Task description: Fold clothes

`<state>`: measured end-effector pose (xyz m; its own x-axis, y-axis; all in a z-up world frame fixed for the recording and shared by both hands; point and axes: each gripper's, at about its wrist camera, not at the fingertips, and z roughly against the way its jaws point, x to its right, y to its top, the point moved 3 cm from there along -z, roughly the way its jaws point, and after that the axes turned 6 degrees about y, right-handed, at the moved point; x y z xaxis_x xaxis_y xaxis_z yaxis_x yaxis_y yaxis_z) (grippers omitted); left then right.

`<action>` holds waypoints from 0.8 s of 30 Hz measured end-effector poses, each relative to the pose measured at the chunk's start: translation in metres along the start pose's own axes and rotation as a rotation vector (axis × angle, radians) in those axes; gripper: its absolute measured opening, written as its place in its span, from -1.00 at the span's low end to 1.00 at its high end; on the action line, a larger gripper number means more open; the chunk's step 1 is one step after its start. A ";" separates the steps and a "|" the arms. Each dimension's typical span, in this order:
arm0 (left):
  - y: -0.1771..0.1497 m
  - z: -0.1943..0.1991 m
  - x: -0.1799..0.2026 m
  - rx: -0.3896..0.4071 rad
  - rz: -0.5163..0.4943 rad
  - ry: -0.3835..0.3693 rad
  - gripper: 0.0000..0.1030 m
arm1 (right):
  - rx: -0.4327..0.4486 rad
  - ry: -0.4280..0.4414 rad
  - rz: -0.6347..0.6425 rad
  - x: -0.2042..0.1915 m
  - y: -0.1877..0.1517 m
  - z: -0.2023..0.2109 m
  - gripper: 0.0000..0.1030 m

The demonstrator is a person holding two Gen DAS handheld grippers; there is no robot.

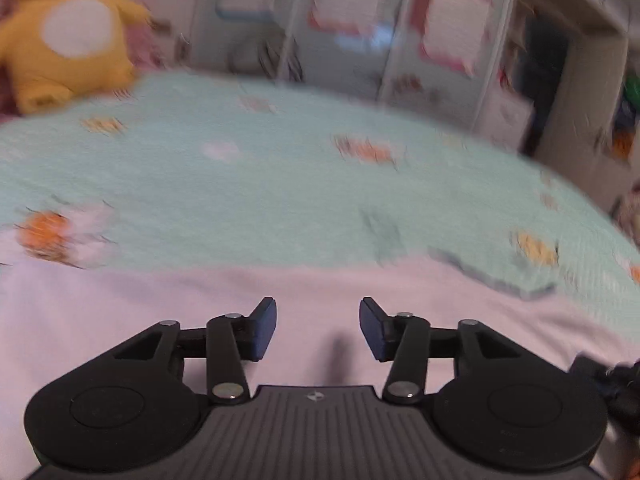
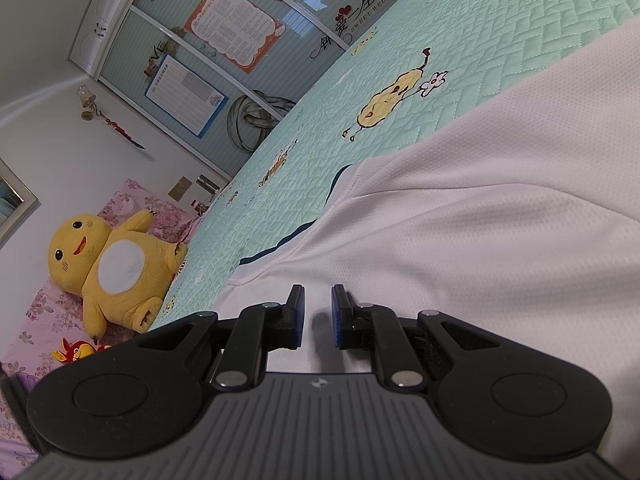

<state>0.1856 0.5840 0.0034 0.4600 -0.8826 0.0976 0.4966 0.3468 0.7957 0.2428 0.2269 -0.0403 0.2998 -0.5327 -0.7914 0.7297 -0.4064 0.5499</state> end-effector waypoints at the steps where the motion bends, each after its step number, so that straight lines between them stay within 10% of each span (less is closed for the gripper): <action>1: 0.001 -0.004 -0.001 0.014 0.007 0.063 -0.08 | 0.000 0.000 0.000 0.000 0.000 0.000 -0.74; 6: 0.007 0.009 -0.005 0.052 0.137 0.384 -0.25 | 0.001 0.004 -0.006 0.000 0.000 -0.001 -0.74; 10: -0.017 0.068 0.025 0.087 0.417 0.134 -0.17 | 0.002 0.004 -0.008 -0.001 0.001 -0.002 -0.74; 15: -0.086 0.091 0.077 0.077 0.662 0.007 0.03 | 0.003 0.025 -0.030 0.001 0.002 -0.001 -0.74; 24: -0.103 0.091 0.088 0.209 0.596 -0.037 0.11 | -0.013 0.029 -0.036 0.002 0.006 -0.003 -0.74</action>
<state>0.1073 0.4417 -0.0157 0.5857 -0.5689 0.5773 0.0072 0.7159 0.6981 0.2492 0.2253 -0.0394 0.2908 -0.4962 -0.8181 0.7479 -0.4154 0.5178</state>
